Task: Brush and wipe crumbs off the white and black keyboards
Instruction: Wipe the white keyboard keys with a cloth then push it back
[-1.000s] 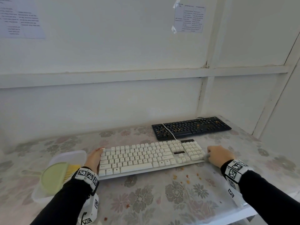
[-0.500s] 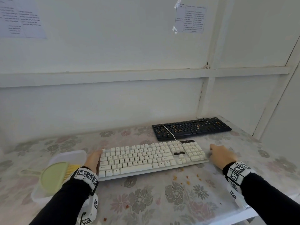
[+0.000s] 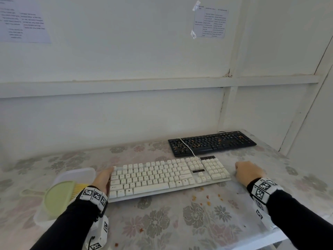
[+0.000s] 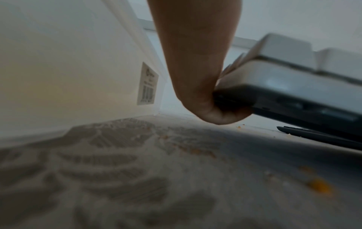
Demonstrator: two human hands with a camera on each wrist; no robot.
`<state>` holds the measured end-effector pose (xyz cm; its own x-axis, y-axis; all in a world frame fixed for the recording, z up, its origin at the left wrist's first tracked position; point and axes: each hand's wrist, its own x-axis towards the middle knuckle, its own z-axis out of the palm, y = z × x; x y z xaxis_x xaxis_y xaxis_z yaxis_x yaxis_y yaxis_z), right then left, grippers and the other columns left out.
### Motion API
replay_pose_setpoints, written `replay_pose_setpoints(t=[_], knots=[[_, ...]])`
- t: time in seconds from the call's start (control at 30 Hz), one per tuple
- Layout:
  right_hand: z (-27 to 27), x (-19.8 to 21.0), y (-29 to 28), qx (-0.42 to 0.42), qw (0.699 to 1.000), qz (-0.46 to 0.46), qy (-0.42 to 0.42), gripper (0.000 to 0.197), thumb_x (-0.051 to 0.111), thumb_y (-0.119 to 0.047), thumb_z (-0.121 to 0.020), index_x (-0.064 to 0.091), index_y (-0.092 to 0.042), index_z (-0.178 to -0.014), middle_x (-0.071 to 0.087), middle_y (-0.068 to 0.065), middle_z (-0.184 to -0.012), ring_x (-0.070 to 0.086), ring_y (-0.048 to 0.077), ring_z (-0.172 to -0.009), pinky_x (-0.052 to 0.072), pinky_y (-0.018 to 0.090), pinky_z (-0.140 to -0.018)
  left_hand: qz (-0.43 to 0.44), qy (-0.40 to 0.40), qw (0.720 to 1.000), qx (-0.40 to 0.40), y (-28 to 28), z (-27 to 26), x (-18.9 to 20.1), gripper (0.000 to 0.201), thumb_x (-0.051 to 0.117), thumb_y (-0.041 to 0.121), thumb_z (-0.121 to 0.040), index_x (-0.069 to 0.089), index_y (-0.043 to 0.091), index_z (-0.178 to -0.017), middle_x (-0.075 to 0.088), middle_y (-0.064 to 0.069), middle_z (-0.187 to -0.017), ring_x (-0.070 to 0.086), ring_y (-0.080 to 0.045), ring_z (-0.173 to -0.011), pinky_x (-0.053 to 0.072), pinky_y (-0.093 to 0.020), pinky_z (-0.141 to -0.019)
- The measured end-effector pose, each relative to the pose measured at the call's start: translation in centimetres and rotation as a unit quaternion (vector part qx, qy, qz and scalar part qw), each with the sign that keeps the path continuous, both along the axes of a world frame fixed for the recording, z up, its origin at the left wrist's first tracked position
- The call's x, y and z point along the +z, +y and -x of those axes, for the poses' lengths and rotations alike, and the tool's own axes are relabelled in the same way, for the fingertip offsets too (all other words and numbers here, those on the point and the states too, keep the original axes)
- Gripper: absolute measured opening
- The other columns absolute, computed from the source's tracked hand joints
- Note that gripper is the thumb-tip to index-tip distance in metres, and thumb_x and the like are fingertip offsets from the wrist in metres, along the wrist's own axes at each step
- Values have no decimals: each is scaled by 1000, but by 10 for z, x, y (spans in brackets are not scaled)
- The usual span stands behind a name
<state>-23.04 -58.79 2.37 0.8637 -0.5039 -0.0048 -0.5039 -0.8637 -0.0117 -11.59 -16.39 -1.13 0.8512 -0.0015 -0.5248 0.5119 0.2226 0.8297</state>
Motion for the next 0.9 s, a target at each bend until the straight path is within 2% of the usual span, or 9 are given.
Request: replay_pose_setpoints(t=[0.07, 0.17, 0.27, 0.4, 0.5, 0.6, 0.73, 0.83, 0.9], knots=[[-4, 0, -1, 30, 999, -10, -31, 17, 40, -14, -93, 46, -26, -83, 66, -2, -94, 60, 14, -73, 53, 28, -70, -3, 0, 1000, 4, -1, 2, 2, 29, 45, 27, -98, 59, 1, -103, 59, -24, -117, 57, -37, -108, 45, -46, -92], [-11, -12, -9, 88, 993, -69, -21, 26, 43, -16, -89, 43, -37, -74, 67, -5, -87, 62, 13, -74, 56, 34, -72, 3, 1, 1000, -1, -5, 6, 9, 38, 43, 26, -99, 50, 1, -128, 55, -24, -127, 53, -39, -119, 43, -46, -93], [-7, -8, -8, 67, 995, -74, 19, 21, 44, -16, -86, 47, -32, -72, 61, -6, -83, 60, 15, -80, 52, 31, -75, 13, -18, 1000, 14, -6, 8, 12, 36, 40, 21, -101, 46, 7, -134, 52, -23, -130, 48, -39, -124, 42, -48, -89], [-6, 11, -8, 43, 997, -65, 16, 12, 44, -19, -90, 51, -24, -82, 54, -9, -82, 53, 12, -77, 39, 20, -63, 45, -65, 997, 20, -5, 5, 12, 23, 35, 15, -102, 47, 13, -122, 52, -17, -122, 47, -37, -123, 40, -52, -94], [-10, 18, -3, 84, 987, -94, -95, 11, 40, -16, -96, 49, -22, -96, 48, -20, -76, 50, 3, -64, 35, 15, -53, 75, -88, 993, 34, -3, 4, 13, 22, 33, 14, -102, 52, 18, -113, 56, -15, -117, 53, -34, -109, 42, -53, -91], [-21, 12, 5, 127, 970, -133, -158, 18, 40, -23, -98, 51, -15, -109, 59, -6, -80, 53, 9, -63, 44, 19, -58, 79, -104, 989, 75, -5, 4, 12, 20, 39, 16, -100, 57, 22, -104, 61, -13, -102, 58, -32, -92, 47, -50, -83], [-23, -2, 13, 121, 971, -167, -119, 20, 44, -20, -96, 56, -13, -110, 63, 7, -107, 53, 15, -83, 43, 23, -72, 27, -124, 987, 95, -13, 9, 16, 26, 48, 31, -93, 65, 20, -108, 66, -16, -97, 63, -35, -87, 48, -53, -90], [-16, 5, 13, 99, 983, -150, -27, 10, 49, -27, -94, 55, -19, -95, 62, 2, -96, 53, 14, -81, 37, 17, -61, -24, -154, 980, 121, -14, 11, 15, 24, 49, 32, -92, 68, 20, -98, 65, -13, -85, 63, -33, -79, 48, -51, -88], [-14, 19, 12, 75, 984, -158, 23, 15, 56, -34, -90, 55, -20, -88, 58, -3, -85, 54, 14, -81, 39, 19, -61, -70, -169, 973, 141, -16, 14, 16, 22, 50, 33, -89, 69, 24, -82, 66, -16, -89, 64, -37, -88, 49, -50, -89]])
